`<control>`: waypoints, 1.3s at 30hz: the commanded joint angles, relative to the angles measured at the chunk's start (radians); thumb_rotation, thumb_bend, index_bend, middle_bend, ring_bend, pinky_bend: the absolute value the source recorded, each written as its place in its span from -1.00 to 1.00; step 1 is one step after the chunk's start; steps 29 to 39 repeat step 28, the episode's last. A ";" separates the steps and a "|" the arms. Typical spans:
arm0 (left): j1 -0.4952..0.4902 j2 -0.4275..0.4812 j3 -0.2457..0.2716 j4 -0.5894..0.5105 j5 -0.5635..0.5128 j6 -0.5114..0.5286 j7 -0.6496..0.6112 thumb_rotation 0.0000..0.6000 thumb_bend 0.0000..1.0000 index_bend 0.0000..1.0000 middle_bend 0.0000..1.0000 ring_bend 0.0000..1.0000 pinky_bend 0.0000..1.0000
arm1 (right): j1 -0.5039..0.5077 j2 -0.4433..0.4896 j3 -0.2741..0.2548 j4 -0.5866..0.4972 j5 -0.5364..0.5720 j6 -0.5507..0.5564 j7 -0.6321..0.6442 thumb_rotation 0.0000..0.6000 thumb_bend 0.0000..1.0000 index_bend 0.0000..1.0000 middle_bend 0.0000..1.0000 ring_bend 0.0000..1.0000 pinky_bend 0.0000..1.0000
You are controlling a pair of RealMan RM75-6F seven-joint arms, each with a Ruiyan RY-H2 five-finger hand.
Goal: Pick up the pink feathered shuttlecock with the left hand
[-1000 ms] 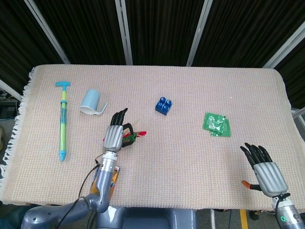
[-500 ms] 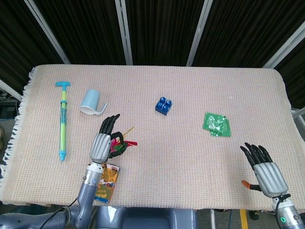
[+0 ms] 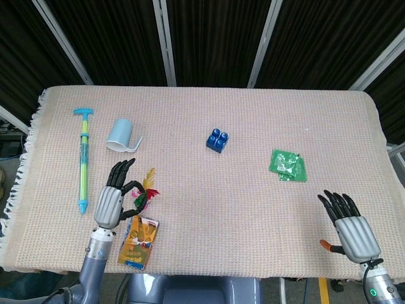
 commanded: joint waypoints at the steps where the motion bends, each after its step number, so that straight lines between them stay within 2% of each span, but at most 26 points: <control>1: 0.015 0.041 0.006 -0.044 0.024 0.018 0.001 0.91 -0.63 -0.99 -1.00 -1.00 -1.00 | 0.002 -0.002 0.001 -0.002 0.002 -0.005 -0.005 1.00 -0.91 -1.00 -1.00 -1.00 -1.00; 6: 0.033 0.173 0.019 -0.204 0.046 0.013 0.075 0.87 -0.72 -1.00 -1.00 -1.00 -1.00 | 0.001 -0.004 -0.003 -0.001 -0.002 -0.005 -0.011 1.00 -0.91 -1.00 -1.00 -1.00 -1.00; 9: 0.059 0.317 0.051 -0.339 0.052 0.003 0.137 0.87 -0.72 -1.00 -1.00 -1.00 -1.00 | 0.002 -0.001 -0.003 -0.002 -0.007 -0.001 -0.003 1.00 -0.91 -1.00 -1.00 -1.00 -1.00; 13: 0.140 0.556 0.131 -0.503 0.017 0.014 0.232 0.87 -0.70 -1.00 -1.00 -1.00 -1.00 | 0.002 0.004 -0.010 -0.008 -0.014 -0.007 -0.002 1.00 -0.91 -1.00 -1.00 -1.00 -1.00; 16: 0.232 0.657 0.186 -0.521 -0.057 0.058 0.288 0.87 -0.70 -0.99 -1.00 -1.00 -1.00 | -0.001 0.010 -0.014 -0.015 -0.014 -0.007 -0.007 1.00 -0.91 -1.00 -1.00 -1.00 -1.00; 19: 0.286 0.680 0.204 -0.508 -0.184 0.037 0.320 0.86 -0.69 -0.93 -1.00 -1.00 -1.00 | -0.003 0.015 -0.014 -0.020 -0.018 0.002 -0.004 1.00 -0.91 -1.00 -1.00 -1.00 -1.00; 23: 0.306 0.662 0.173 -0.492 -0.259 0.023 0.339 0.87 -0.67 -0.92 -1.00 -1.00 -1.00 | -0.006 0.020 -0.010 -0.025 -0.015 0.008 -0.005 1.00 -0.91 -1.00 -1.00 -1.00 -1.00; 28: 0.318 0.622 0.143 -0.434 -0.178 0.071 0.320 0.87 -0.67 -0.95 -1.00 -1.00 -1.00 | -0.008 0.013 0.001 -0.025 0.011 0.006 -0.021 1.00 -0.91 -1.00 -1.00 -1.00 -1.00; 39: 0.318 0.622 0.143 -0.434 -0.178 0.071 0.320 0.87 -0.67 -0.95 -1.00 -1.00 -1.00 | -0.008 0.013 0.001 -0.025 0.011 0.006 -0.021 1.00 -0.91 -1.00 -1.00 -1.00 -1.00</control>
